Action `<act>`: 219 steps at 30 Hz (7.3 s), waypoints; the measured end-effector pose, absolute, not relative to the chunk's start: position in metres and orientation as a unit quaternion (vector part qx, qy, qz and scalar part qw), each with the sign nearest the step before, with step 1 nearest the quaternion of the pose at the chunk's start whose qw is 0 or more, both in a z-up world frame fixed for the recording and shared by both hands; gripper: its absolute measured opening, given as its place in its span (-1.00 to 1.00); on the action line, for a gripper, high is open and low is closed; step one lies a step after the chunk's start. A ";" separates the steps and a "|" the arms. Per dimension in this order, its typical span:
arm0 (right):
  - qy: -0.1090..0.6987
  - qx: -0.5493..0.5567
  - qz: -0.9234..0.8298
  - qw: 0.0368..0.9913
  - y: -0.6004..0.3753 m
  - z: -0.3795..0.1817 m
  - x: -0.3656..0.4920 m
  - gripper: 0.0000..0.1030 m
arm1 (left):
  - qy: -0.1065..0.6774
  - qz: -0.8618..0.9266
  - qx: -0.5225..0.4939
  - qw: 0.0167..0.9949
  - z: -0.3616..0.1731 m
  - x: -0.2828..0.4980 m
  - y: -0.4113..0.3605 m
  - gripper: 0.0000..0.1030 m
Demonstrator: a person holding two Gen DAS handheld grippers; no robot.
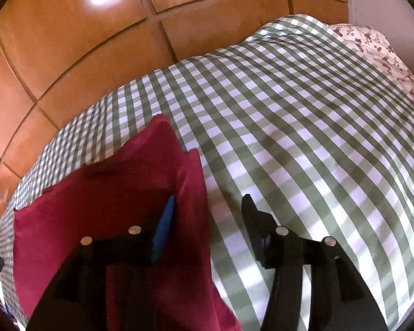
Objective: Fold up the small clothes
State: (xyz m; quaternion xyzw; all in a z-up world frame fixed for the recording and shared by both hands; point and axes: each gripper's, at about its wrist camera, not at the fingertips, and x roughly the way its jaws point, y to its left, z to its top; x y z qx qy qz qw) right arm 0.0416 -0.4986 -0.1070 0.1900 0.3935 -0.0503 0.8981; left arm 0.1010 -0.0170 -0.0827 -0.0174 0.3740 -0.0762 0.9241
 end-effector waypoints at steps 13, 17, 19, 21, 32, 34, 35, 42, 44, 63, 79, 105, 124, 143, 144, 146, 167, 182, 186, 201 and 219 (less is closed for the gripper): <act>0.407 0.271 0.020 0.872 -0.501 -0.121 -0.028 0.40 | 0.401 -0.096 -0.014 0.911 -0.103 0.071 -0.026 -0.18; 0.407 0.297 0.050 0.862 -0.498 -0.124 -0.043 0.41 | 0.412 -0.104 -0.018 0.905 -0.114 0.060 -0.031 -0.18; 0.409 0.303 0.069 0.858 -0.492 -0.125 -0.048 0.36 | 0.405 -0.115 -0.015 0.907 -0.115 0.054 -0.034 -0.18; 0.412 0.295 0.074 0.859 -0.484 -0.125 -0.049 0.32 | 0.408 -0.125 -0.009 0.905 -0.118 0.052 -0.037 -0.18; 0.418 0.262 0.066 0.868 -0.478 -0.124 -0.043 -0.32 | 0.435 -0.146 -0.071 0.885 -0.123 0.064 -0.023 -0.18; 0.420 0.245 0.061 0.872 -0.473 -0.119 -0.043 -0.36 | 0.432 -0.141 -0.068 0.888 -0.121 0.062 -0.022 -0.18; 0.421 0.237 0.059 0.874 -0.470 -0.116 -0.043 -0.36 | 0.429 -0.137 -0.067 0.890 -0.120 0.061 -0.021 -0.18; 0.404 0.217 0.020 0.889 -0.482 -0.097 -0.047 0.09 | 0.397 -0.110 -0.082 0.907 -0.103 0.052 0.000 -0.18; 0.395 0.211 0.019 0.894 -0.479 -0.089 -0.050 0.08 | 0.399 -0.099 -0.097 0.906 -0.102 0.050 0.013 -0.18; 0.443 0.123 0.128 0.879 -0.380 -0.120 -0.051 -0.07 | 0.456 -0.097 -0.097 0.879 -0.142 0.025 0.041 -0.18; 0.368 0.186 0.011 0.911 -0.448 -0.079 -0.044 0.45 | 0.399 -0.161 -0.072 0.900 -0.102 0.044 -0.012 0.21; 0.426 0.206 0.081 0.877 -0.448 -0.088 -0.022 -0.36 | 0.426 -0.149 -0.025 0.892 -0.116 0.066 -0.038 0.21; 0.380 0.111 0.219 0.892 -0.304 -0.016 -0.007 -0.48 | 0.414 -0.206 -0.164 0.871 -0.089 0.069 0.020 0.21; 0.387 -0.026 0.349 0.853 -0.169 -0.067 -0.038 0.03 | 0.441 -0.298 -0.340 0.776 -0.090 0.118 0.049 0.42; 0.387 0.002 0.376 0.842 -0.176 -0.063 -0.040 0.10 | 0.447 -0.294 -0.334 0.776 -0.090 0.121 0.045 0.42; 0.378 0.043 0.404 0.832 -0.200 -0.052 -0.045 0.11 | 0.453 -0.294 -0.326 0.776 -0.089 0.122 0.041 0.42; 0.394 0.044 0.320 0.860 -0.262 -0.083 -0.062 -0.21 | 0.467 -0.217 -0.157 0.843 -0.054 0.121 0.015 -0.61; 0.461 -0.039 0.381 0.800 -0.216 -0.115 -0.073 -0.07 | 0.464 -0.116 -0.122 0.870 -0.095 0.092 0.054 0.01; 0.425 0.030 0.383 0.820 -0.249 -0.075 -0.062 -0.07 | 0.447 -0.105 -0.104 0.882 -0.081 0.073 0.060 0.01; 0.416 0.040 0.277 0.866 -0.228 -0.054 0.061 -0.07 | 0.419 -0.082 -0.047 0.903 -0.074 0.055 0.037 0.07; 0.474 -0.015 0.227 0.851 -0.183 -0.103 0.147 0.06 | 0.427 -0.091 -0.057 0.898 -0.090 0.062 0.037 0.07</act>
